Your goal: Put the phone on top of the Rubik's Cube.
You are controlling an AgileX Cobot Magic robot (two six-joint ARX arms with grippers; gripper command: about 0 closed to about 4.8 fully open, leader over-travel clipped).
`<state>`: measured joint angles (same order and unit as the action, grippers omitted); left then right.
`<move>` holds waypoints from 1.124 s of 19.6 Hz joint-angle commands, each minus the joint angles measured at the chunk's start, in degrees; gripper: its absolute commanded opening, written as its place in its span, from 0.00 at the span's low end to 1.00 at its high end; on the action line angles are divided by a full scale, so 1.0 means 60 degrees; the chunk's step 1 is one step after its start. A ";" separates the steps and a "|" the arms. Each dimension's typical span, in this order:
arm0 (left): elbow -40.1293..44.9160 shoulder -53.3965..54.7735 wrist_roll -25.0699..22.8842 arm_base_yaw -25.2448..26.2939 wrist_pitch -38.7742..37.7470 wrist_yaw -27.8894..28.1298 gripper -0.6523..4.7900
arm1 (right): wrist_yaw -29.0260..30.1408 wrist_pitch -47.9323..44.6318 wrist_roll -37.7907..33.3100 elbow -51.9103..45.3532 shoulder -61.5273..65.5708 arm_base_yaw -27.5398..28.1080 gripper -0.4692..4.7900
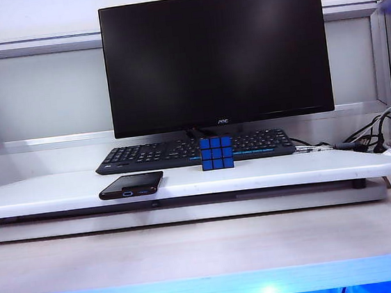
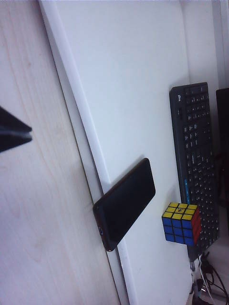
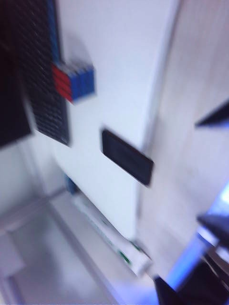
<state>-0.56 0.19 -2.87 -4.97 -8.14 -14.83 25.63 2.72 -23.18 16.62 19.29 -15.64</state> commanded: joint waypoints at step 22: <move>0.0000 0.0004 0.0055 0.0007 -0.0164 -0.0397 0.11 | 0.1497 -0.8812 -0.6998 0.2787 1.2528 -0.1953 0.93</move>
<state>-0.56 0.19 -2.76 -4.97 -8.03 -16.14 34.35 -48.99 -63.72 32.99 93.71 -27.24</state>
